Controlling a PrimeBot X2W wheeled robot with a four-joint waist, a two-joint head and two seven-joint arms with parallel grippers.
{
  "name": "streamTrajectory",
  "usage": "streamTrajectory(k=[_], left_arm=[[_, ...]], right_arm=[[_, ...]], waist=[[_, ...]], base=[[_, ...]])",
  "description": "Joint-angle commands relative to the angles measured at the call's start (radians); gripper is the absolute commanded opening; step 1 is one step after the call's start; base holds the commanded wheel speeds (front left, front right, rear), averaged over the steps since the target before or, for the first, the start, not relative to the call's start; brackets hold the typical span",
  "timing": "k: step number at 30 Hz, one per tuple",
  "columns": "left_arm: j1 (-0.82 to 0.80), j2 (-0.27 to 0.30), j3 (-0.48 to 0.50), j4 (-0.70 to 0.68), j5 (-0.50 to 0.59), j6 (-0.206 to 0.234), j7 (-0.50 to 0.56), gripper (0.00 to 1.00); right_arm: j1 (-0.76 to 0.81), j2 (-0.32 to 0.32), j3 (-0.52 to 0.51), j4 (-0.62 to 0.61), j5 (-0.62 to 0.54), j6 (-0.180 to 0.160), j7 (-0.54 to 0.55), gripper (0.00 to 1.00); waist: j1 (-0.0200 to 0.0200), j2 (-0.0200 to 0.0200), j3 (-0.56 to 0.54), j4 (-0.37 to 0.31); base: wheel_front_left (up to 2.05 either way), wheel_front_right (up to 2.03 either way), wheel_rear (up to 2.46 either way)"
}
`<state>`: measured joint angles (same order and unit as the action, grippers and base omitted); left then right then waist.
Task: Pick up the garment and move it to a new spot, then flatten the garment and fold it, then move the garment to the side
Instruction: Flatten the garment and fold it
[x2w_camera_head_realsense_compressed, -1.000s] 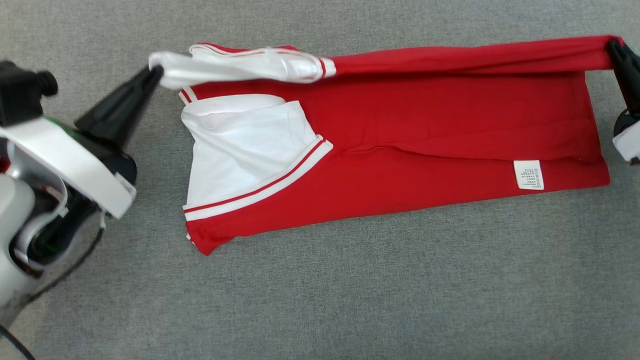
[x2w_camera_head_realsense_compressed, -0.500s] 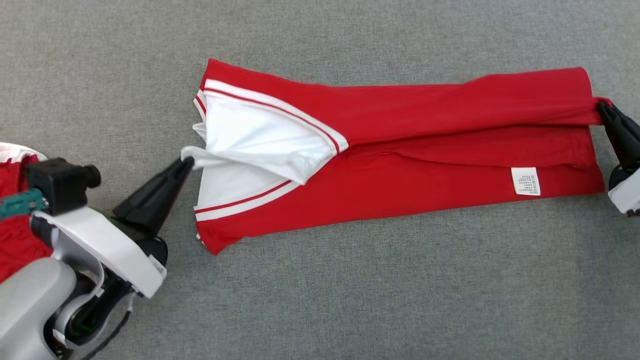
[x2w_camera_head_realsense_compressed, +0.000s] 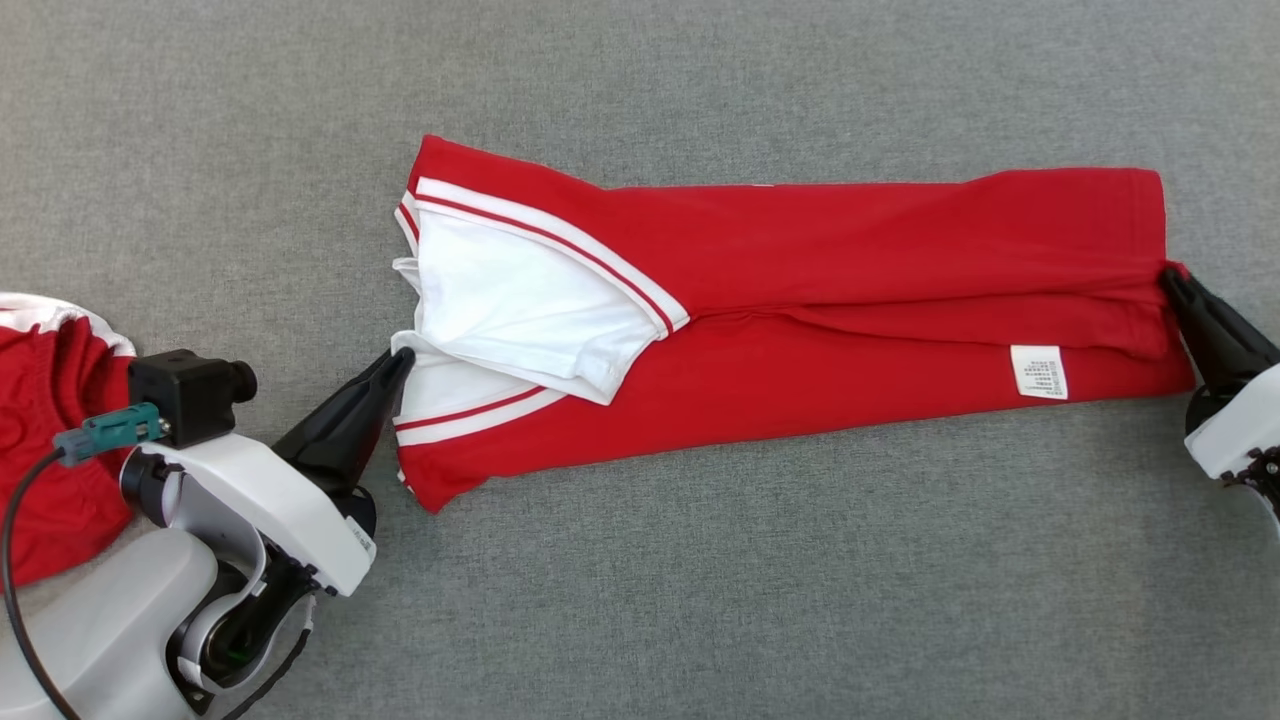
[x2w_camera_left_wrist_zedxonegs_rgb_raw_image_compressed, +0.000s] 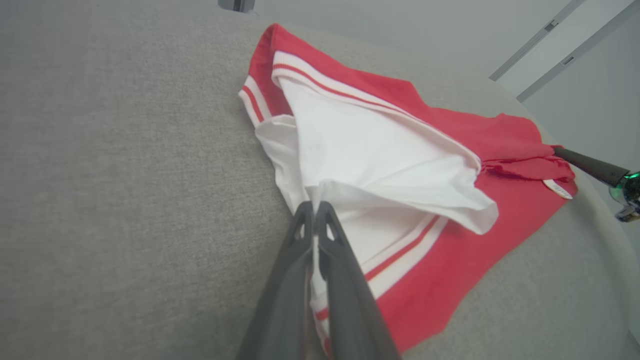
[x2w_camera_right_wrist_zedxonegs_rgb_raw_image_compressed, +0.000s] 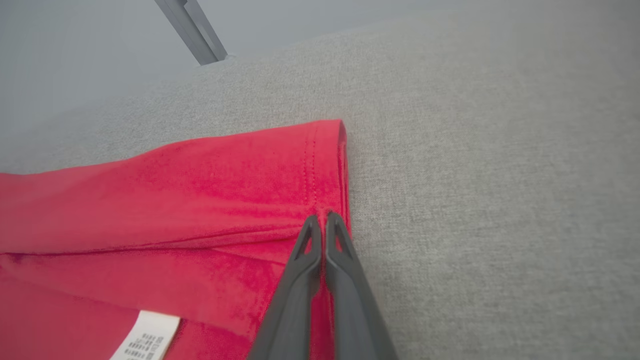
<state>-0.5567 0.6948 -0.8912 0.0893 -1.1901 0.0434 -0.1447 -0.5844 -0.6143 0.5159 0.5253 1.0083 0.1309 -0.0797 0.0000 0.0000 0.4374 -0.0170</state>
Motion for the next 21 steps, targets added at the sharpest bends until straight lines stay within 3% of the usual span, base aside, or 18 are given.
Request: streamTrajectory(k=[1, 2, 3, 4, 6, 9, 14, 21], left_arm=[[-0.005, -0.006, -0.002, 0.017, 0.001, -0.006, -0.007, 0.4], [-0.003, -0.012, -0.006, 0.029, -0.004, -0.009, -0.003, 0.46], [-0.004, -0.015, -0.008, 0.045, 0.0, -0.005, -0.002, 0.71], [-0.009, -0.019, -0.005, 0.057, 0.006, 0.002, -0.01, 1.0], [-0.014, -0.031, 0.008, 0.075, 0.003, 0.011, -0.028, 1.0], [-0.008, -0.022, 0.032, 0.096, 0.027, 0.057, -0.065, 1.0], [0.047, -0.024, 0.09, 0.079, 0.082, 0.174, -0.111, 1.0], [0.201, -0.091, 0.253, -0.052, 0.223, 0.299, -0.12, 1.0]], right_arm=[[0.017, 0.0, 0.002, 0.003, 0.006, 0.0, 0.002, 0.27], [0.019, 0.0, -0.001, 0.01, 0.007, 0.0, -0.002, 0.55], [0.021, 0.002, -0.008, 0.016, 0.006, 0.0, -0.016, 1.0], [0.024, 0.005, -0.013, 0.024, 0.004, 0.0, -0.026, 1.0], [0.031, 0.012, -0.016, 0.032, 0.002, 0.0, -0.037, 1.0], [0.031, 0.001, -0.031, 0.057, -0.034, 0.0, -0.076, 1.0], [0.015, 0.024, -0.064, 0.084, -0.147, 0.0, -0.157, 1.0], [0.071, 0.132, -0.135, 0.022, -0.338, 0.0, -0.187, 1.0]], waist=[[0.0, 0.0, -0.008, -0.004], [0.0, 0.0, -0.014, -0.006], [0.0, 0.0, -0.019, -0.008], [0.0, 0.0, -0.025, -0.009], [0.0, 0.0, -0.037, -0.012], [0.0, 0.0, -0.068, -0.019], [0.0, 0.0, -0.132, -0.026], [0.0, 0.0, -0.245, -0.023]], base=[[0.0, 0.0, 0.0], [0.0, 0.0, 0.0], [0.0, 0.0, 0.0], [0.0, 0.0, 0.0], [0.0, 0.0, 0.0], [0.0, 0.0, 0.0], [0.0, 0.0, 0.0], [0.0, 0.0, 0.0]])
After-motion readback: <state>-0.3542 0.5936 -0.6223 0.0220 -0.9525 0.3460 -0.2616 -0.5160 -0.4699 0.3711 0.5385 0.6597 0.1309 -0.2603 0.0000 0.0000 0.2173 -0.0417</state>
